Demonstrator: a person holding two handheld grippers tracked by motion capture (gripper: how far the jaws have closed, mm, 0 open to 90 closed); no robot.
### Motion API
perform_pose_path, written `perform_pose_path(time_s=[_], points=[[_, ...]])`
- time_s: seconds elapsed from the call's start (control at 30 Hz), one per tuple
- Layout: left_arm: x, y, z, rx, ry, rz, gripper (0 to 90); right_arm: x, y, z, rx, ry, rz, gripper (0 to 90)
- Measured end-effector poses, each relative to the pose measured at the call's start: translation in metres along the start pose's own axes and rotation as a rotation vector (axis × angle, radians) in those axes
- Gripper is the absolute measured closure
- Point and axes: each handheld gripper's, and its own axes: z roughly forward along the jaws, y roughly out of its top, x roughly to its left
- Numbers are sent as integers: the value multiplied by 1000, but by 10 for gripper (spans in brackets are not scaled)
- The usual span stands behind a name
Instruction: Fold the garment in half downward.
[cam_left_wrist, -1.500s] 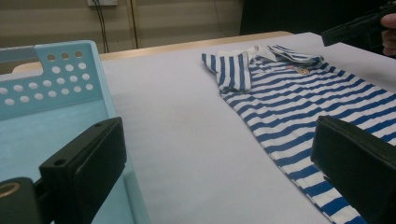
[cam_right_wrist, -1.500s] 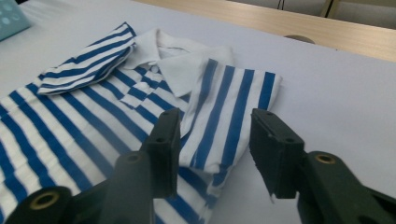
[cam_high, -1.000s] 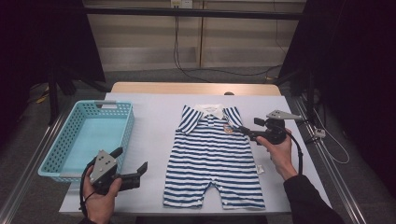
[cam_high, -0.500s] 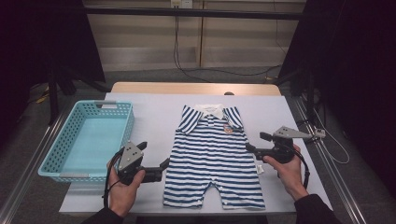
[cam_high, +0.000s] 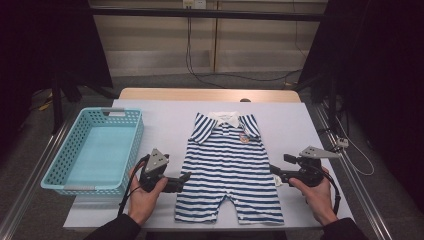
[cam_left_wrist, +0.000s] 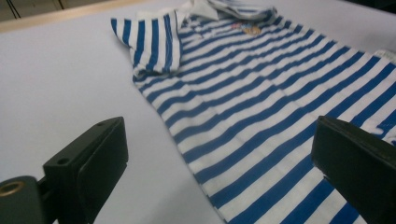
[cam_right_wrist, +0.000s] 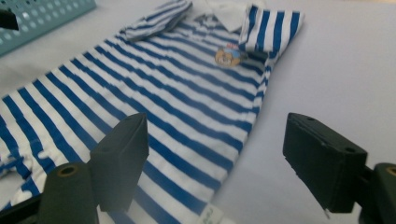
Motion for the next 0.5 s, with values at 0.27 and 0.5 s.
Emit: perform_pose_path(time_s=[0.27,0.5], points=[[-1,-5,4,69,-29,21,57,3,-8,5,104,45,-6,365],[2,-10,9,155,-20,-5,65,9,-14,15,203,49,-25,410]])
